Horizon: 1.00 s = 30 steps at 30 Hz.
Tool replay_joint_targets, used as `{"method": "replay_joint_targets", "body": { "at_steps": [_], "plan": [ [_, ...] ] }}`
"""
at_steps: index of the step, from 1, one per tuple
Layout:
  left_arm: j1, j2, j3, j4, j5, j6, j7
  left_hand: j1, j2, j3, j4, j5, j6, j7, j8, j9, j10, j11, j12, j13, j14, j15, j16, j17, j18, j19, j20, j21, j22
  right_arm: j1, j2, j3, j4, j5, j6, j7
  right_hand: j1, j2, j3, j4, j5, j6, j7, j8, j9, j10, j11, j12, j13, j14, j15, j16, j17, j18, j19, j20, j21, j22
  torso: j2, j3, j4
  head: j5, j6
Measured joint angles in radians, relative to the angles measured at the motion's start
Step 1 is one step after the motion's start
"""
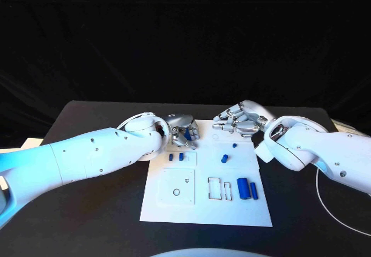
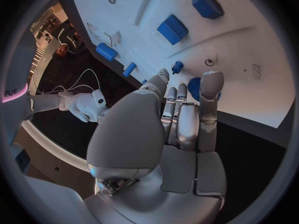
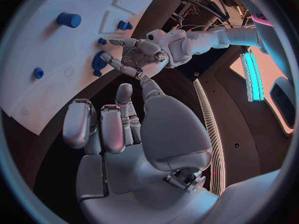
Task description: Assemble the parts on the task board
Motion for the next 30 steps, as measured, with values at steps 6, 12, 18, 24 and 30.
{"method": "replay_joint_targets", "body": {
  "at_steps": [6, 12, 18, 24, 30],
  "plan": [
    [-0.001, 0.017, 0.000, -0.012, -0.058, 0.031, -0.006, -0.004, 0.004, 0.000, 0.000, 0.000, 0.016, -0.002, -0.007, -0.008, 0.018, -0.004, -0.002, -0.011, 0.003, -0.003, 0.027, 0.027, 0.000, 0.022, -0.006, 0.083, 0.060, 0.000, 0.001, 0.000, 0.000, 0.000, 0.000, 0.000, 0.000, 0.000, 0.000, 0.000, 0.000, 0.000, 0.000, 0.000, 0.000, 0.000, 0.000, 0.000, 0.000, 0.000, 0.000, 0.000, 0.000, 0.000, 0.000, 0.000, 0.000, 0.000, -0.001, 0.0003, 0.0003, -0.001, -0.002],
    [-0.001, 0.030, 0.000, -0.021, -0.095, 0.056, -0.016, -0.004, 0.004, 0.003, 0.003, 0.000, 0.036, -0.007, -0.012, -0.011, 0.034, -0.009, -0.008, -0.018, 0.003, -0.003, 0.039, 0.036, -0.016, 0.036, -0.008, 0.142, 0.103, 0.000, 0.002, 0.000, 0.000, 0.000, 0.000, 0.000, 0.000, 0.000, 0.000, 0.000, 0.000, 0.000, 0.000, 0.000, 0.000, 0.000, 0.000, 0.000, 0.000, 0.000, 0.000, 0.000, 0.000, 0.000, 0.000, 0.000, 0.000, 0.000, -0.001, 0.0006, 0.0004, -0.001, -0.002],
    [-0.002, 0.039, 0.000, -0.029, -0.120, 0.081, -0.028, 0.005, 0.013, 0.023, -0.001, 0.000, 0.053, -0.011, -0.018, -0.015, 0.054, -0.012, -0.013, -0.022, 0.007, -0.007, 0.039, 0.032, -0.015, 0.042, -0.014, 0.168, 0.125, 0.000, 0.003, 0.000, 0.000, 0.000, 0.000, 0.000, 0.000, 0.000, 0.000, 0.000, 0.000, 0.000, 0.000, 0.000, 0.000, 0.000, 0.000, 0.000, 0.000, 0.000, 0.000, 0.000, 0.000, 0.000, 0.000, 0.000, 0.000, 0.000, -0.001, 0.0007, 0.0003, -0.002, -0.005],
    [-0.002, 0.045, 0.001, -0.031, -0.136, 0.098, -0.040, 0.020, 0.028, 0.054, -0.014, 0.000, 0.066, -0.012, -0.024, -0.020, 0.072, -0.017, -0.019, -0.025, 0.007, -0.007, 0.044, 0.031, -0.015, 0.042, -0.014, 0.187, 0.142, 0.000, 0.003, 0.000, 0.000, 0.000, 0.001, 0.000, 0.000, 0.000, 0.000, 0.000, 0.000, 0.000, 0.000, 0.000, 0.000, 0.000, 0.000, 0.000, 0.000, 0.000, 0.000, 0.000, 0.000, 0.000, 0.000, 0.000, 0.000, 0.000, -0.001, 0.0008, 0.0003, -0.003, -0.007],
    [0.000, 0.048, 0.003, -0.031, -0.150, 0.110, -0.048, 0.032, 0.034, 0.092, -0.031, 0.000, 0.083, -0.013, -0.029, -0.023, 0.092, -0.021, -0.024, -0.026, 0.010, -0.010, 0.050, 0.030, -0.031, 0.046, -0.018, 0.205, 0.158, 0.000, 0.002, 0.000, 0.000, 0.000, 0.001, 0.000, 0.000, 0.000, 0.000, 0.000, 0.000, 0.000, 0.000, 0.000, 0.000, 0.000, 0.000, 0.000, 0.000, 0.000, 0.000, 0.000, 0.000, 0.000, 0.000, 0.000, 0.000, 0.000, -0.001, 0.0011, 0.0007, -0.004, -0.009]
  ]
}}
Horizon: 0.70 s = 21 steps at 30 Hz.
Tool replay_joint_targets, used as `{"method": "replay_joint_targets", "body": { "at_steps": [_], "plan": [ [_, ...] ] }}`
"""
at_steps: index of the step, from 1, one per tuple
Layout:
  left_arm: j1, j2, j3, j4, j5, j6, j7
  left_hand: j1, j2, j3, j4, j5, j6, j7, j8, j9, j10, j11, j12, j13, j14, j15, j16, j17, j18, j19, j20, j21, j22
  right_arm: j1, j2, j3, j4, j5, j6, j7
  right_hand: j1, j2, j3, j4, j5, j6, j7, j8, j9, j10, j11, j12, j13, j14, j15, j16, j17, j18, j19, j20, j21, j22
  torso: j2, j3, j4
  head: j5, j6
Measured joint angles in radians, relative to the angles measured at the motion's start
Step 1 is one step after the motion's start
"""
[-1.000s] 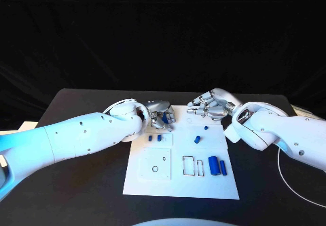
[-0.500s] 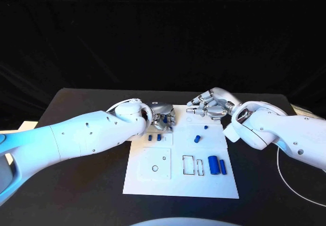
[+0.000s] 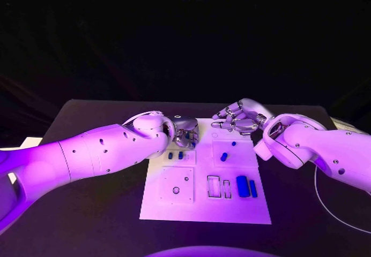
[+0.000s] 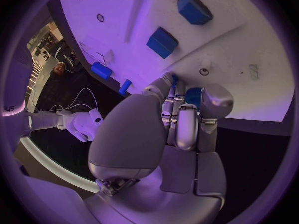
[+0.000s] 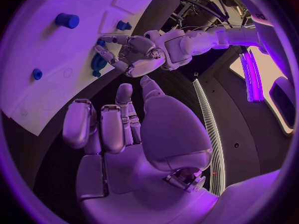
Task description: Assemble the parts on the task board
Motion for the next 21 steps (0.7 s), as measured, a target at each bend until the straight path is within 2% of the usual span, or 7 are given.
{"method": "replay_joint_targets", "body": {
  "at_steps": [14, 16, 19, 21],
  "plan": [
    [-0.003, 0.002, 0.001, 0.007, -0.015, 0.006, -0.001, 0.003, -0.002, 0.094, -0.047, -0.006, 0.079, -0.010, 0.004, 0.001, 0.078, -0.018, -0.007, 0.011, 0.000, -0.015, 0.005, -0.005, 0.000, 0.009, -0.009, 0.075, 0.060, 0.000, 0.001, 0.000, 0.000, 0.000, 0.001, 0.000, 0.000, 0.000, 0.000, 0.000, 0.000, 0.000, 0.000, 0.000, 0.000, 0.000, 0.000, 0.000, 0.000, 0.000, 0.000, 0.000, -0.002, 0.000, 0.000, 0.000, 0.000, 0.000, 0.000, -0.0001, 0.0005, 0.000, 0.000],
    [-0.004, 0.000, 0.003, 0.009, -0.015, 0.003, 0.000, -0.002, -0.007, 0.110, -0.055, -0.008, 0.082, -0.008, 0.004, 0.005, 0.083, -0.015, -0.011, 0.012, 0.000, -0.015, 0.005, -0.006, 0.000, 0.012, -0.012, 0.086, 0.068, 0.000, 0.001, 0.000, 0.000, 0.000, 0.001, 0.000, 0.000, 0.000, 0.000, 0.000, 0.000, 0.000, 0.000, 0.000, 0.000, 0.000, 0.000, 0.000, 0.000, 0.000, 0.000, 0.000, -0.002, 0.000, 0.000, 0.000, 0.000, 0.000, 0.000, -0.0003, 0.0004, 0.000, 0.001],
    [-0.006, -0.009, 0.005, 0.012, -0.014, -0.005, 0.001, -0.007, -0.012, 0.130, -0.065, -0.006, 0.084, -0.009, -0.007, 0.004, 0.084, -0.016, -0.022, 0.013, 0.000, -0.015, 0.005, -0.008, -0.016, 0.012, -0.013, 0.092, 0.077, 0.000, 0.001, 0.000, 0.000, 0.000, 0.001, 0.000, 0.000, 0.000, 0.000, 0.000, 0.001, 0.000, 0.000, 0.000, 0.000, 0.000, 0.000, 0.000, 0.000, 0.000, 0.000, 0.000, -0.002, 0.000, 0.000, 0.000, 0.000, 0.000, 0.000, -0.0004, 0.0001, -0.001, 0.002],
    [-0.006, -0.018, 0.007, 0.016, -0.012, -0.010, 0.001, -0.012, -0.017, 0.140, -0.070, -0.005, 0.087, -0.006, -0.009, 0.001, 0.089, -0.011, -0.031, 0.015, 0.000, -0.015, 0.007, -0.010, -0.016, 0.012, -0.012, 0.097, 0.081, 0.000, 0.001, 0.000, 0.000, 0.000, 0.001, 0.000, 0.000, 0.000, 0.000, 0.000, 0.004, 0.000, 0.000, 0.000, 0.000, 0.000, 0.000, 0.000, 0.000, 0.000, 0.000, 0.000, -0.002, 0.000, 0.000, 0.000, 0.000, -0.001, 0.000, -0.0003, 0.0002, -0.002, 0.002]
  ]
}}
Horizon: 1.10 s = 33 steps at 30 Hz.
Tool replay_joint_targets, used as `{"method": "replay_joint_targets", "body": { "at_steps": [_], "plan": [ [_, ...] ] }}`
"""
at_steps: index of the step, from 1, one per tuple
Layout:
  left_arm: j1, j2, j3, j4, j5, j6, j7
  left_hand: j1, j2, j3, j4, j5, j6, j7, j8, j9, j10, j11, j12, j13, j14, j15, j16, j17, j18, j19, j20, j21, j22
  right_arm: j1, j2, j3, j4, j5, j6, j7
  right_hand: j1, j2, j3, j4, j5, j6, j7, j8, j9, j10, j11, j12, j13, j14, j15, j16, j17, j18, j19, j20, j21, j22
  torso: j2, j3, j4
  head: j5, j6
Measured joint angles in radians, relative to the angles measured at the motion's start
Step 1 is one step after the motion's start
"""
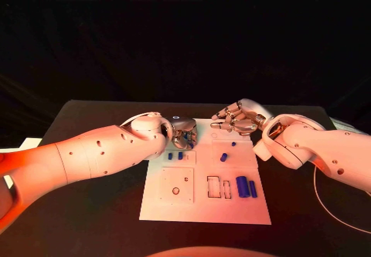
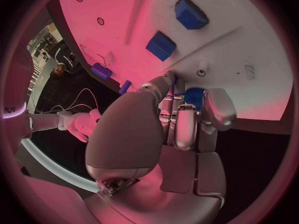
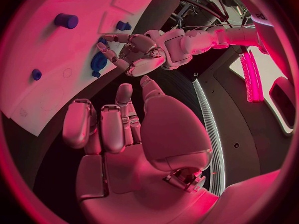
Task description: Assemble the parts on the task board
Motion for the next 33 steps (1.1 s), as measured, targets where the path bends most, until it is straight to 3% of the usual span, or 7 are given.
{"method": "replay_joint_targets", "body": {
  "at_steps": [9, 14, 25, 33],
  "plan": [
    [0.002, -0.047, 0.031, 0.048, 0.025, -0.029, 0.000, -0.015, -0.006, 0.024, -0.017, 0.000, -0.002, 0.003, -0.014, -0.004, 0.000, 0.000, -0.018, 0.001, 0.000, 0.000, 0.002, -0.005, 0.000, 0.000, 0.000, 0.008, 0.010, 0.000, 0.000, 0.000, 0.000, 0.000, 0.000, 0.000, 0.000, 0.000, 0.000, 0.000, 0.000, 0.000, 0.000, 0.000, 0.000, 0.000, 0.000, 0.000, 0.000, 0.000, 0.000, 0.000, 0.000, 0.000, 0.000, 0.000, 0.000, 0.000, 0.000, 0.0005, 0.0005, -0.004, 0.005],
    [0.004, -0.083, 0.043, 0.082, 0.044, -0.042, -0.001, -0.020, -0.011, 0.033, -0.022, 0.000, -0.002, 0.003, -0.018, -0.005, 0.004, 0.004, -0.022, 0.001, 0.000, 0.000, 0.002, -0.005, 0.000, 0.000, 0.000, 0.012, 0.013, -0.001, 0.000, 0.000, -0.001, 0.000, 0.000, 0.000, 0.000, 0.000, 0.000, 0.000, 0.000, 0.000, 0.000, 0.000, 0.000, 0.000, 0.000, 0.000, 0.000, 0.000, 0.000, 0.000, 0.000, 0.000, 0.000, 0.000, 0.000, 0.000, -0.001, 0.0004, 0.0011, -0.004, 0.005],
    [0.005, -0.110, 0.046, 0.084, 0.079, -0.038, -0.008, -0.022, -0.013, 0.036, -0.025, 0.000, 0.002, 0.006, -0.022, -0.007, 0.004, 0.004, -0.026, 0.000, 0.000, 0.000, 0.002, -0.007, 0.000, 0.003, 0.003, 0.016, 0.016, -0.007, 0.005, 0.000, -0.003, 0.000, 0.001, 0.001, 0.000, 0.000, 0.000, 0.000, 0.000, 0.000, 0.000, 0.000, 0.000, 0.000, 0.000, 0.000, 0.000, 0.000, 0.000, 0.000, 0.000, 0.000, 0.000, 0.000, 0.000, 0.000, -0.001, 0.0033, 0.0046, 0.001, 0.007],
    [0.000, -0.124, 0.044, 0.078, 0.092, -0.020, -0.018, -0.027, -0.010, 0.039, -0.023, 0.000, 0.002, 0.006, -0.022, -0.007, 0.004, 0.004, -0.026, 0.000, 0.000, 0.000, 0.002, -0.009, 0.000, 0.003, 0.003, 0.016, 0.018, -0.009, 0.005, 0.000, -0.004, 0.001, 0.002, 0.001, 0.000, 0.000, 0.000, 0.000, 0.000, 0.000, 0.000, 0.000, 0.000, 0.000, 0.000, 0.000, 0.000, 0.000, 0.000, 0.000, 0.000, 0.000, 0.000, 0.000, 0.000, 0.000, -0.001, 0.0034, 0.0045, 0.002, 0.007]
  ]
}}
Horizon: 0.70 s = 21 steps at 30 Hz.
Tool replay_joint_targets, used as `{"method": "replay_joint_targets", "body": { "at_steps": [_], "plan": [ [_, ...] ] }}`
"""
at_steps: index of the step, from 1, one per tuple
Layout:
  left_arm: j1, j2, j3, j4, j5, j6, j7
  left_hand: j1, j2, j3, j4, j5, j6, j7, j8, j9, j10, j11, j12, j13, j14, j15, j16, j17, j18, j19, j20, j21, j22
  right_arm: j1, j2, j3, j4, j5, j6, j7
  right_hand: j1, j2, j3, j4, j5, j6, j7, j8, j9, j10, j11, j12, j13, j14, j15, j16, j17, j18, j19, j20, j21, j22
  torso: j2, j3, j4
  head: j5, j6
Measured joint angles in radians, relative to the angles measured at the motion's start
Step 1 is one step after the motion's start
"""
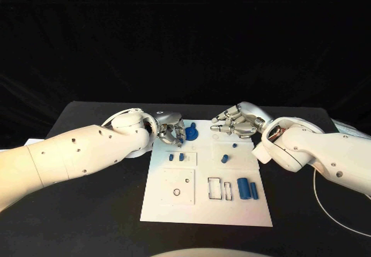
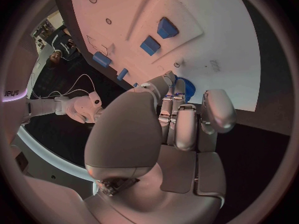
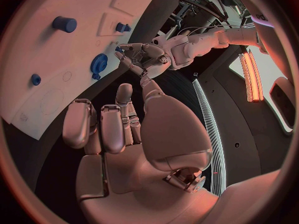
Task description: Assemble the parts on the task board
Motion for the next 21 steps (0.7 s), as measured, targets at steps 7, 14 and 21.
{"method": "replay_joint_targets", "body": {
  "at_steps": [7, 14, 21],
  "plan": [
    [-0.002, -0.006, -0.001, 0.001, 0.006, 0.013, -0.006, 0.000, 0.000, 0.003, -0.003, 0.000, 0.000, 0.000, -0.001, 0.000, 0.003, 0.004, -0.005, 0.002, 0.000, 0.000, 0.000, -0.001, 0.000, 0.000, 0.000, 0.000, 0.000, 0.000, 0.000, 0.000, 0.000, 0.000, 0.000, 0.000, 0.000, 0.000, 0.000, 0.000, 0.000, 0.000, 0.000, 0.000, 0.000, 0.000, 0.000, 0.000, 0.000, 0.000, 0.000, 0.000, 0.000, 0.000, 0.000, 0.000, 0.000, 0.000, 0.001, -0.0005, -0.0004, 0.001, -0.001],
    [-0.002, -0.011, -0.001, 0.007, 0.010, 0.029, -0.011, -0.004, -0.004, 0.005, -0.005, -0.001, 0.000, 0.000, -0.001, 0.000, 0.004, 0.003, -0.005, 0.003, 0.000, 0.000, 0.000, -0.002, 0.000, 0.000, 0.000, 0.000, 0.002, -0.001, 0.001, 0.000, -0.001, 0.001, 0.001, 0.000, 0.000, 0.000, 0.000, 0.000, 0.000, 0.000, 0.000, 0.000, 0.000, 0.000, 0.000, 0.000, 0.000, 0.000, 0.000, 0.000, 0.000, 0.000, 0.000, 0.000, 0.000, -0.001, 0.001, -0.0012, -0.0005, 0.001, -0.004],
    [-0.003, -0.013, -0.001, 0.012, 0.014, 0.040, -0.015, -0.004, -0.004, 0.006, -0.006, -0.001, 0.000, 0.000, -0.001, 0.000, 0.007, 0.000, -0.006, 0.003, 0.000, 0.000, 0.000, -0.002, 0.000, 0.000, 0.000, 0.000, 0.001, -0.001, 0.002, 0.000, -0.001, 0.001, 0.002, 0.000, 0.000, 0.000, 0.000, 0.000, 0.000, 0.000, 0.000, 0.000, 0.000, 0.000, 0.000, 0.000, 0.000, 0.000, 0.000, 0.000, 0.000, 0.000, 0.000, 0.000, 0.000, -0.001, 0.001, -0.0012, 0.0002, 0.003, -0.005]
  ]
}}
